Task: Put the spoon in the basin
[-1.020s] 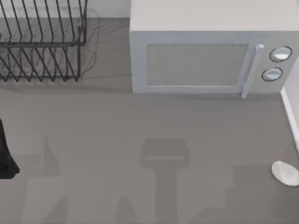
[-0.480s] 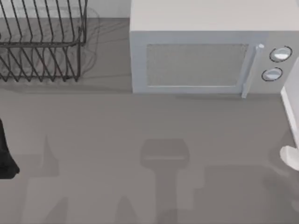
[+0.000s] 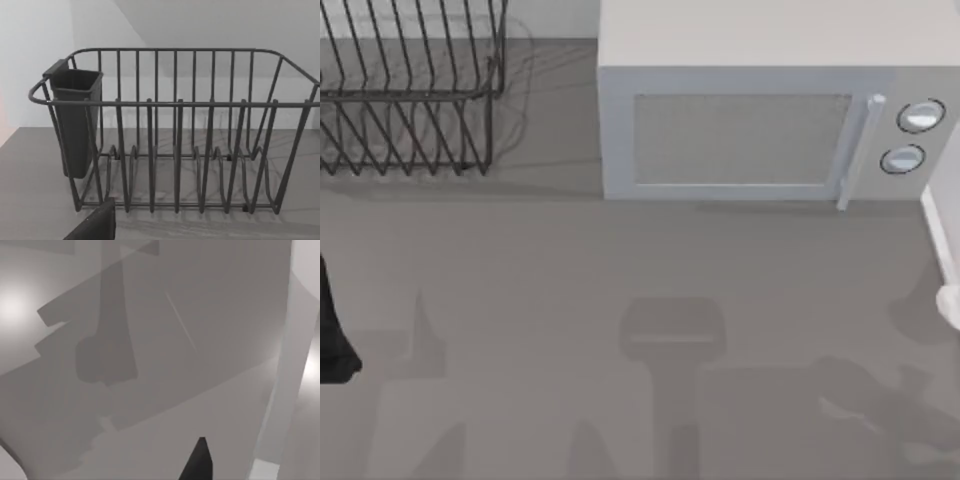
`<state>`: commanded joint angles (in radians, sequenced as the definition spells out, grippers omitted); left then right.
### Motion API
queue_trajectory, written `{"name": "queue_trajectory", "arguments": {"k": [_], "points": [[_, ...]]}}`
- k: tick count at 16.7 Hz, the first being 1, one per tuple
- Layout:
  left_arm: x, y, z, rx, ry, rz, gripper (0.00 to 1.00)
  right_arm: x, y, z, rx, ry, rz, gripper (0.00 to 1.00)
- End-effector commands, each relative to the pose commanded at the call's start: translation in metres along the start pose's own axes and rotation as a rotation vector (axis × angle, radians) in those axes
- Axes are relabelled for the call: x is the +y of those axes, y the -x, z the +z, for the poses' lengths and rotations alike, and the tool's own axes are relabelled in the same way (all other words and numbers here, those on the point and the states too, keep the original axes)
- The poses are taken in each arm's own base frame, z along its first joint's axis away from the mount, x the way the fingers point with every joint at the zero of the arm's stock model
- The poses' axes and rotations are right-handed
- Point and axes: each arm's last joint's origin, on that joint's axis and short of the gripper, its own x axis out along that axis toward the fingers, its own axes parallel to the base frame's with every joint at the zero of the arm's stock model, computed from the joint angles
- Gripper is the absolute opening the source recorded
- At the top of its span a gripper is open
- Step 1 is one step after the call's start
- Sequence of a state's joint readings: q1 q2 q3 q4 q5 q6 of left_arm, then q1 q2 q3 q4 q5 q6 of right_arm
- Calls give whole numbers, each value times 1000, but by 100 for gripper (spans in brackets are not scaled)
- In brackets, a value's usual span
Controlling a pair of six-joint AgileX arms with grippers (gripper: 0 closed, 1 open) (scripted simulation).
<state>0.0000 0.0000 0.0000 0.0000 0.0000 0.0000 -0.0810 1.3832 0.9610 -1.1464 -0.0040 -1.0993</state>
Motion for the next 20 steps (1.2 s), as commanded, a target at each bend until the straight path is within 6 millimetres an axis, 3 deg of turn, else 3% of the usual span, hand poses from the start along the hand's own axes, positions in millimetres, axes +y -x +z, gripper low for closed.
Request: {"name": "queue_trajectory", "arguments": {"k": [4,7,10,14,17,20], "points": [[0,0,0,0,0,0,100,-6,1,3,6,5,13,0],[0,0,0,0,0,0,100,-30,7,15,22,19,45,0],[0,0,0,0,0,0,100,-70,16,34,38,38,78,0],[0,0,0,0,0,0,100,-140,27,64,40,50,88,0],[0,0,0,0,0,0,100,-189,24,82,33,47,77,0],[0,0,0,0,0,0,100,-225,15,93,18,37,53,0]]}}
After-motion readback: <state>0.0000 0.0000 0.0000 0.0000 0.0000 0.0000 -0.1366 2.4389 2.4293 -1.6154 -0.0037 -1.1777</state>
